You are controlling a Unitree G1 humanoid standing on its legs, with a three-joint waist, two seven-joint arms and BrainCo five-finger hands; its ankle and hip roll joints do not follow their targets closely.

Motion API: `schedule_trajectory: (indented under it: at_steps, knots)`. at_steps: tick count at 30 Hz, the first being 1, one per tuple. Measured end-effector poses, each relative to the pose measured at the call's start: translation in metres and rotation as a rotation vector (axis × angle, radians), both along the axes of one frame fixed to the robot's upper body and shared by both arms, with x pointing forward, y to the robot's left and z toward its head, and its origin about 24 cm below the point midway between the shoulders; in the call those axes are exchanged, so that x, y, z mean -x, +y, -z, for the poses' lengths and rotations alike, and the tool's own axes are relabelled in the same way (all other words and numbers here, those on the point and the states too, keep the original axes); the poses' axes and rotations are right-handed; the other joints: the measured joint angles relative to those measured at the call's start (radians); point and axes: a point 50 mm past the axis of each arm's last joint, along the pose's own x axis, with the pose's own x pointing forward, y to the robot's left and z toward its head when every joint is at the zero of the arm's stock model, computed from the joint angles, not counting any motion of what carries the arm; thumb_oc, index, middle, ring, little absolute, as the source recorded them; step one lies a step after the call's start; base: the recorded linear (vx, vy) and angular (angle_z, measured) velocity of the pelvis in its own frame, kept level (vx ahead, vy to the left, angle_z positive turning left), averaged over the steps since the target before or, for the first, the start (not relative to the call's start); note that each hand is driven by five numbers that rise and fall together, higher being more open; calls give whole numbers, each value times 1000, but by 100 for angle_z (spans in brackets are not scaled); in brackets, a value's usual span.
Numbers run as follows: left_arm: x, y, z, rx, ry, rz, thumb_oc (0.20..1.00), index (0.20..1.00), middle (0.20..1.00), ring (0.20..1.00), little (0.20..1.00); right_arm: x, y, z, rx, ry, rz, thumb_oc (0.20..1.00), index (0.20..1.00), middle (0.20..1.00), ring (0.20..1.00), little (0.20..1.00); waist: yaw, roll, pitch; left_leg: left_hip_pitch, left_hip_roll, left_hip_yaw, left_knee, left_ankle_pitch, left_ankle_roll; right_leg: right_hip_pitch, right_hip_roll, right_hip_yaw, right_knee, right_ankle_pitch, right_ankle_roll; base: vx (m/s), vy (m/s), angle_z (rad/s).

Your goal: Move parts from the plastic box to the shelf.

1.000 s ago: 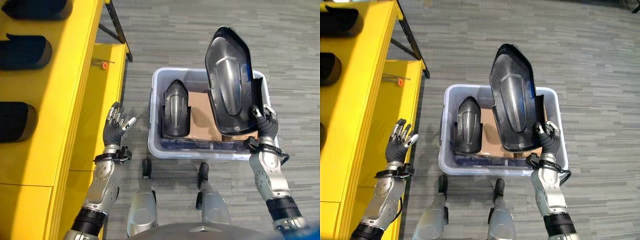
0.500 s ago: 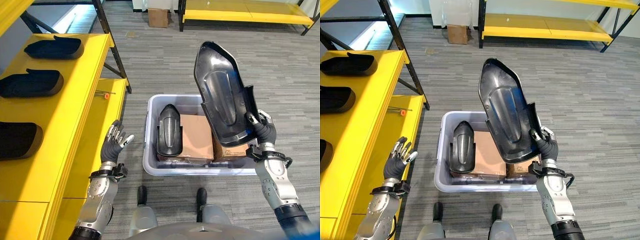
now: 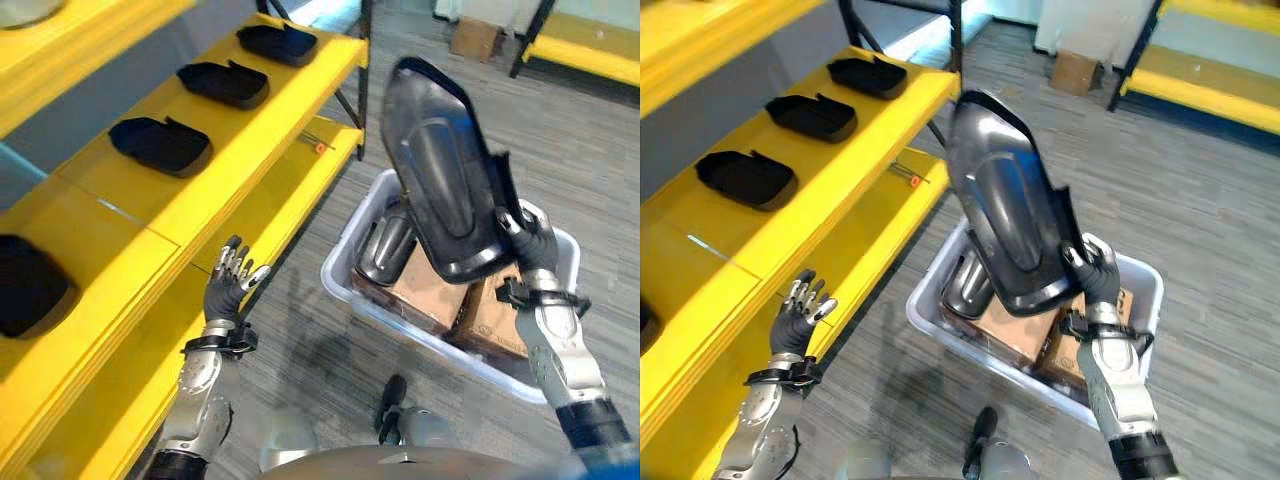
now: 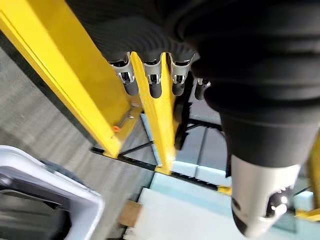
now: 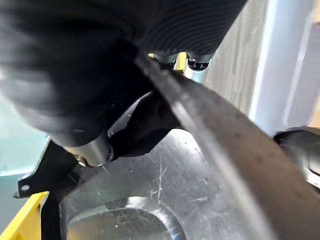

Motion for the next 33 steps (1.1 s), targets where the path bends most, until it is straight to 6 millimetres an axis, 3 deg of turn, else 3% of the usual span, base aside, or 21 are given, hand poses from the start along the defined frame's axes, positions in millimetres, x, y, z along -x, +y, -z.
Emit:
schedule_trajectory:
  at_steps: [1,2,6,10,13,14,15,16,17,18,19,21,22,23,27,28,30,31,33]
  knots:
    - [-2,-1,-2,3,-8,3,1000,1000,1000,1000,1000,6,-10,3,1,13,41,200,200,200,200,200,0,23,0,13,-11,33,-79,-11,22,-13,-7,-21,23,10,9,59,304,47]
    - [-1,1,-1,0,-4,-2,1000,1000,1000,1000,1000,10,-14,6,0,29,58,200,200,200,200,200,5,31,-2,31,-25,27,-110,-28,7,-25,-28,-29,57,10,25,28,295,34]
    - [7,9,4,-23,27,-25,1000,1000,1000,1000,1000,16,-6,18,-46,59,55,200,200,200,200,200,24,-17,-33,6,-151,-13,-99,-23,59,-36,-167,-21,82,50,96,-7,252,37]
    - [12,24,2,-80,37,-47,1000,1000,1000,1000,1000,13,4,20,-74,56,30,200,200,200,200,200,71,-57,-50,-38,-219,-42,-33,-42,93,-31,-230,-16,58,101,130,-3,317,30]
    - [12,30,0,-138,42,-50,1000,1000,1000,1000,1000,14,12,27,-145,69,40,200,200,200,200,200,63,-80,-55,-56,-264,-82,-11,-45,124,-1,-281,-13,58,132,152,50,277,61]
    - [8,31,-4,-170,31,-43,1000,1000,1000,1000,1000,15,15,29,-151,83,26,200,200,200,200,200,38,-92,-57,-64,-296,-123,-5,-43,156,-3,-307,63,89,173,143,94,367,81]
    - [8,31,-4,-167,30,-44,1000,1000,1000,1000,1000,15,18,31,-148,94,11,200,200,200,200,200,22,-85,-59,-64,-295,-148,-3,-31,174,-42,-303,227,147,191,140,82,347,74]
    - [9,29,-1,-160,38,-40,1000,1000,1000,1000,1000,20,22,38,-158,123,-2,200,200,200,200,200,7,-72,-73,-54,-290,-171,-20,-19,197,-95,-240,414,209,146,158,61,192,29]
    - [9,33,-2,-169,37,-53,1000,1000,1000,1000,1000,22,25,40,-160,136,-28,200,200,200,200,200,-3,-71,-72,-54,-273,-179,-25,-8,197,-122,-132,568,265,63,180,31,94,63]
    - [8,35,-4,-182,34,-49,1000,1000,1000,1000,1000,31,31,51,-178,179,-45,200,200,200,200,200,-55,-73,-68,-57,-248,-212,-44,21,188,-124,45,725,297,-33,188,46,45,60]
    - [8,35,-4,-185,33,-45,1000,1000,1000,1000,1000,34,30,54,-178,196,-43,200,200,200,200,200,-66,-93,-73,-47,-266,-212,-66,31,192,-143,65,662,289,-39,174,82,23,47]
    - [13,26,4,-135,53,-48,1000,1000,1000,1000,1000,43,22,62,-173,235,-25,200,200,200,200,200,-73,-94,-68,-32,-275,-230,-76,30,197,-147,171,538,263,-73,118,73,-37,26]
    - [13,23,3,-139,49,-31,1000,1000,1000,1000,1000,47,18,65,-164,255,-15,200,200,200,200,200,-69,-113,-77,-30,-296,-250,-85,35,191,-96,189,443,141,-35,95,73,-65,64]
    - [14,21,5,-127,54,-32,1000,1000,1000,1000,1000,45,16,64,-171,248,-14,200,200,200,200,200,-68,-108,-78,-27,-297,-264,-81,30,179,-43,197,446,43,9,8,99,-73,39]
    - [18,21,3,-115,42,-46,1000,1000,1000,1000,1000,35,18,56,-180,207,-34,200,200,200,200,200,-34,-73,-54,-34,-286,-272,-54,9,151,17,207,424,-45,48,-21,-5,-21,14]
    - [17,20,2,-113,35,-43,1000,1000,1000,1000,1000,33,17,54,-177,202,-36,200,200,200,200,200,-20,-72,-44,-43,-288,-270,-29,-3,133,21,207,424,-40,45,-17,-134,28,36]
    - [2,8,-8,-105,-18,5,1000,1000,1000,1000,1000,32,4,47,-143,184,-17,200,200,200,200,200,-38,-71,-14,-133,-309,-251,97,-15,68,16,162,337,-23,46,-17,-128,40,113]
    - [-4,4,-13,-108,-46,27,1000,1000,1000,1000,1000,29,-4,41,-118,169,-3,200,200,200,200,200,-59,-80,-4,-177,-296,-171,163,-52,57,-15,135,290,-15,46,-73,-69,58,154]
    - [-8,11,-21,-125,-73,19,1000,1000,1000,1000,1000,19,-2,31,-126,126,1,200,200,200,200,200,-57,-100,10,-256,-172,-84,319,-85,71,-42,132,279,-2,22,-88,-36,143,75]
